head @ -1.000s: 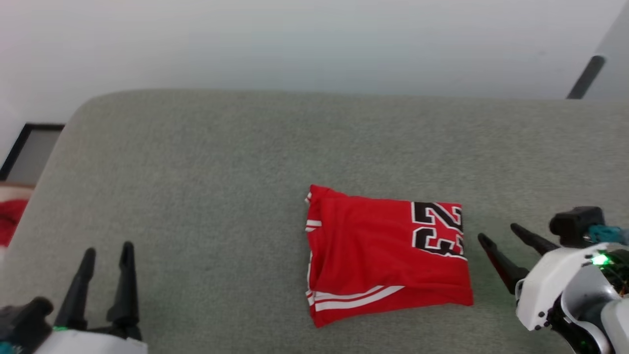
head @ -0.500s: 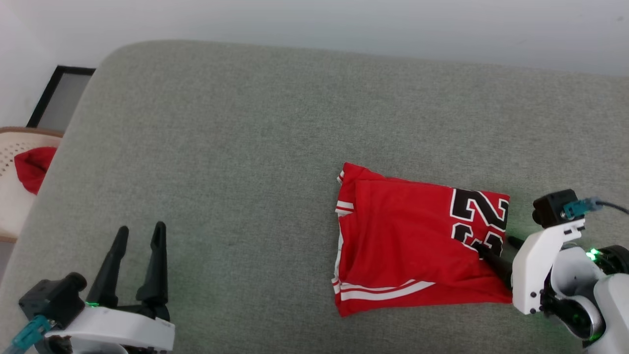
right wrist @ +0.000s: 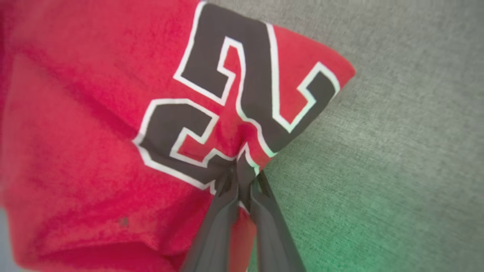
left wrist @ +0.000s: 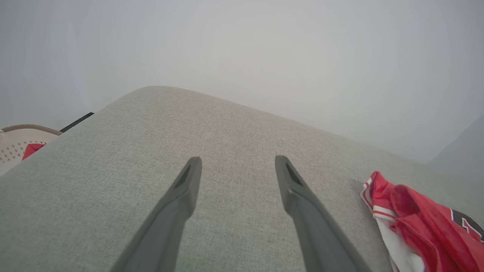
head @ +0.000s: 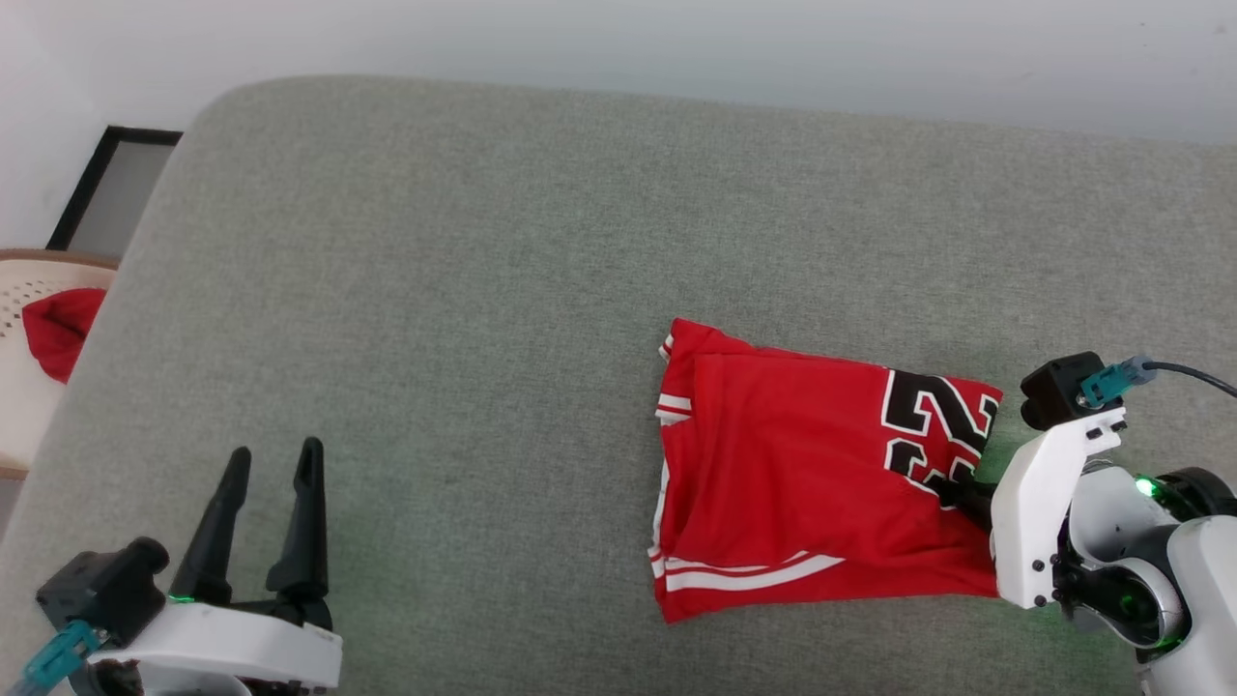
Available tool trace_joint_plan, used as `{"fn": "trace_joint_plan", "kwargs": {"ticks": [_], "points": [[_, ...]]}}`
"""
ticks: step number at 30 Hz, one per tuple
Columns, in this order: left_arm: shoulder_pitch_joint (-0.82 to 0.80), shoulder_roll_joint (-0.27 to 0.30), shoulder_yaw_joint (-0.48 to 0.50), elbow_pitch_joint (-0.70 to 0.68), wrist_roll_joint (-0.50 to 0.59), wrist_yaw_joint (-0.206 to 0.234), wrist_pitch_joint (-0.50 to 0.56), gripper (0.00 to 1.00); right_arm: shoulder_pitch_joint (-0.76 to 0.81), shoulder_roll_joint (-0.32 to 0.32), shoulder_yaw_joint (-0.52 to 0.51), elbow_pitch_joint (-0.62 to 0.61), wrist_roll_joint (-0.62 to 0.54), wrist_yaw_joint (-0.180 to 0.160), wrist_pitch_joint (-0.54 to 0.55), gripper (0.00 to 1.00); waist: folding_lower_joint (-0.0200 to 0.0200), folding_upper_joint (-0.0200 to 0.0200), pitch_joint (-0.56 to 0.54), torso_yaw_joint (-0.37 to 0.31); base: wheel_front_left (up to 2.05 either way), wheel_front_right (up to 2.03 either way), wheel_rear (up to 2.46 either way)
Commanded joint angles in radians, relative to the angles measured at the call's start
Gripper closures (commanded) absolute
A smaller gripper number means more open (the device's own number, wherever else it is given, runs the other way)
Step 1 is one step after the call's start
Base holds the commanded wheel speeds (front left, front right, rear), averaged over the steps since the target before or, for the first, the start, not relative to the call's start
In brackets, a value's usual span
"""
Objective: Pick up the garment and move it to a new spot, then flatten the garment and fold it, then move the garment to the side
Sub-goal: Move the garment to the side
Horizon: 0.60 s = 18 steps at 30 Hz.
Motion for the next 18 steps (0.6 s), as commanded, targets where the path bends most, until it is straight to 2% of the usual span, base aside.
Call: {"fn": "trace_joint_plan", "kwargs": {"ticks": [1, 10, 18], "points": [[-0.009, -0.003, 0.002, 0.004, -0.002, -0.003, -0.006, 0.00, 0.010, -0.010, 0.000, 0.000, -0.008, 0.000, 0.008, 1.00, 0.0000, 0.0000, -0.003, -0.004, 0.00, 0.00, 0.00], [-0.020, 0.005, -0.008, 0.013, 0.006, -0.013, -0.009, 0.00, -0.046, -0.072, -0.014, -0.091, -0.009, 0.000, 0.031, 1.00, 0.0000, 0.0000, -0.009, -0.044, 0.00, 0.00, 0.00], [-0.054, 0.024, -0.011, 0.005, 0.020, -0.018, -0.006, 0.00, -0.110, -0.144, -0.021, -0.139, 0.001, 0.000, 0.051, 1.00, 0.0000, 0.0000, 0.022, -0.131, 0.00, 0.00, 0.00]]}}
